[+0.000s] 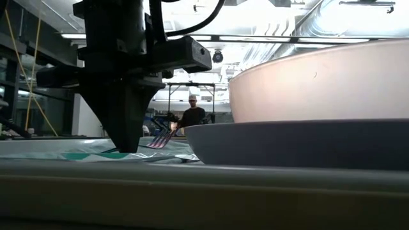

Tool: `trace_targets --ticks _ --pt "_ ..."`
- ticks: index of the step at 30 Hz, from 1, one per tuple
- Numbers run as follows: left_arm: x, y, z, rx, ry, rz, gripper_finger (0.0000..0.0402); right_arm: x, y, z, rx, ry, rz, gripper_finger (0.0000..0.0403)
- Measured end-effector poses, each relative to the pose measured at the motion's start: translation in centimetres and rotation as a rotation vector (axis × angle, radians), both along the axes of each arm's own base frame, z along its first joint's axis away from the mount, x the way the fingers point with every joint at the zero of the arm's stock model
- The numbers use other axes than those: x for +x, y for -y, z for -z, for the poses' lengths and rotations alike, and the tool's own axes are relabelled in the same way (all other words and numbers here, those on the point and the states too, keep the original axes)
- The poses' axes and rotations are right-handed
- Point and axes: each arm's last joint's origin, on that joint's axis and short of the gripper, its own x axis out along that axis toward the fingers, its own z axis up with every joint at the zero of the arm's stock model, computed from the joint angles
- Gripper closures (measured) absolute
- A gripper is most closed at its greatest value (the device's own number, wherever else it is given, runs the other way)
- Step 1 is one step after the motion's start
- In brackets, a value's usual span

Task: Set up tray
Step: Put the blue fork on the blue napkin to the left of the green knife, then put the blue spoon on the blue napkin to the left of the blue fork

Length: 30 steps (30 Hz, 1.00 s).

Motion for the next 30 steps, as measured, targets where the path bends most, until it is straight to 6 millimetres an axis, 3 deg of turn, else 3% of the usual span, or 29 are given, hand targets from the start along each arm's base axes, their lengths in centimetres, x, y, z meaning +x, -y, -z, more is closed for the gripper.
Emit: trace_targets --ticks 6,14,19,26,30 --pt "0.1 0.0 0.0 -0.002 0.006 0.008 0.0326 0.0 0.0 0.0 -0.004 0.0 -0.005 0.0403" --pt "0.0 0.0 0.0 -0.002 0.005 0.001 0.0222 0.0 0.0 0.0 -0.011 -0.001 -0.011 0.0403" --pt "0.1 -0.1 0.0 0.042 0.024 -0.022 0.0177 0.0 0.0 0.0 -0.012 -0.001 -0.012 0.0403" --pt "-0.6 -0.8 -1.9 0.112 0.041 -0.049 0.0166 0.0 0.0 0.0 -0.004 -0.005 -0.02 0.0403" --pt "-1.5 -1.7 -4.5 0.178 0.023 -0.051 0.0176 0.0 0.0 0.0 -0.004 -0.005 -0.02 0.0403"
